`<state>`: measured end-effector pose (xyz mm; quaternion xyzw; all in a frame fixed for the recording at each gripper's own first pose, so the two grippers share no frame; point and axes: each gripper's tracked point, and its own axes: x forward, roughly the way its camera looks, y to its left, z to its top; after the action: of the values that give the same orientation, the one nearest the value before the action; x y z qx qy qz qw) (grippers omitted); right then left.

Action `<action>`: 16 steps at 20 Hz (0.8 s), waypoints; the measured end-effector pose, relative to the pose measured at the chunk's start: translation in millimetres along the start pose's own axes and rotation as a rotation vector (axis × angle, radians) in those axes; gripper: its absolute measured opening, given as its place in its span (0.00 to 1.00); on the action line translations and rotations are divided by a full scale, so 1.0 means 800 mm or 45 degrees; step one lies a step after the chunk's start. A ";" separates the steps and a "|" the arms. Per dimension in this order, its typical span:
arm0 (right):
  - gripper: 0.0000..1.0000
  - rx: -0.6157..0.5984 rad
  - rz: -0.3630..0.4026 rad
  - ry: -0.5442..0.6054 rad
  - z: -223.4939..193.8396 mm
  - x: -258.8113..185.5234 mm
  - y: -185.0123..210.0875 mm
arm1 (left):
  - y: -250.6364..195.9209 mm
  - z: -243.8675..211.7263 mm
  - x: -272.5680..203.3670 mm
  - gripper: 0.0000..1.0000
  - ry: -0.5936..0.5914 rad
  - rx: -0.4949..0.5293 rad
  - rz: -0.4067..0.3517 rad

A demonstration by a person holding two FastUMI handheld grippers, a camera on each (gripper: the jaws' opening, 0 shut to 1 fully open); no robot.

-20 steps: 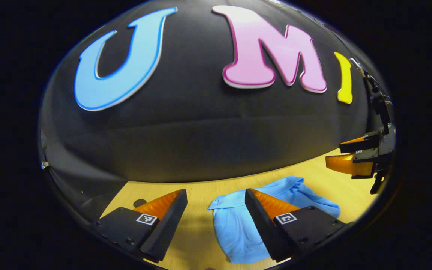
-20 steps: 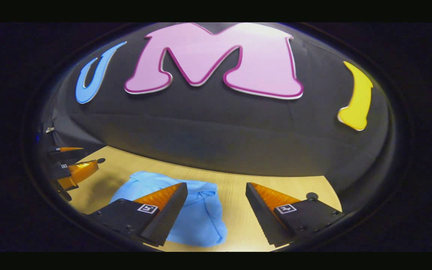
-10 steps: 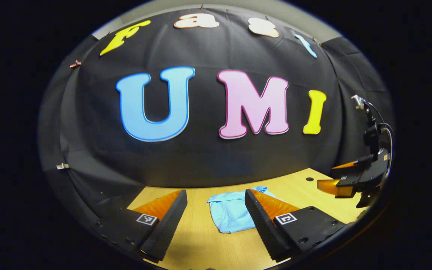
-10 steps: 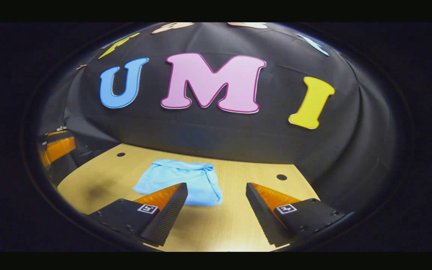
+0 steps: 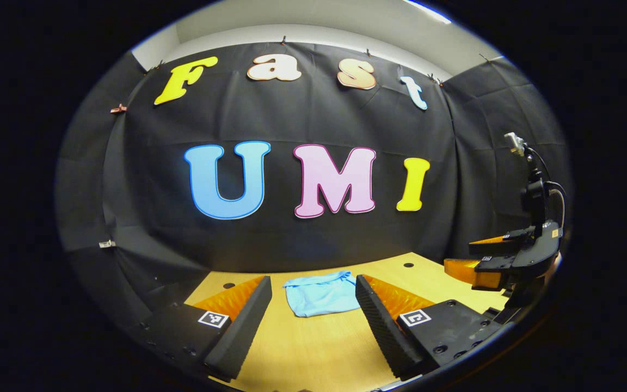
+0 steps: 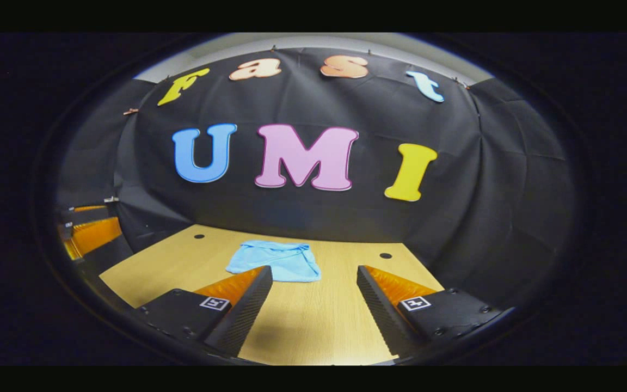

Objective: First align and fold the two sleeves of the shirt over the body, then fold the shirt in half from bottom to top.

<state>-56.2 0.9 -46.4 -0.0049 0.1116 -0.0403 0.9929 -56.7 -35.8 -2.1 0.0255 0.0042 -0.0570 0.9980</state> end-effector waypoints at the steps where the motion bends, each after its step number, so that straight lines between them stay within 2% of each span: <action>1: 0.97 0.006 0.002 -0.017 0.006 -0.018 0.002 | -0.004 0.001 -0.012 0.98 -0.001 -0.027 0.005; 4: 0.97 0.031 -0.001 -0.052 0.012 -0.060 0.005 | -0.007 0.000 -0.046 0.98 -0.025 -0.071 0.034; 7: 0.97 0.044 0.023 -0.066 0.005 -0.091 0.018 | -0.013 -0.012 -0.067 0.98 -0.048 -0.026 -0.005; 11: 0.97 -0.019 0.051 -0.070 -0.006 -0.107 0.029 | -0.007 -0.038 -0.078 0.98 0.038 -0.044 -0.001; 16: 0.97 0.040 0.058 -0.029 -0.025 -0.107 0.045 | -0.015 -0.035 -0.079 0.99 0.032 -0.025 0.000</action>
<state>-140.7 43.5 -47.6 0.0126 0.0996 -0.0195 0.9948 -120.7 -39.0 -29.5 0.0165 0.0172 -0.0567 0.9981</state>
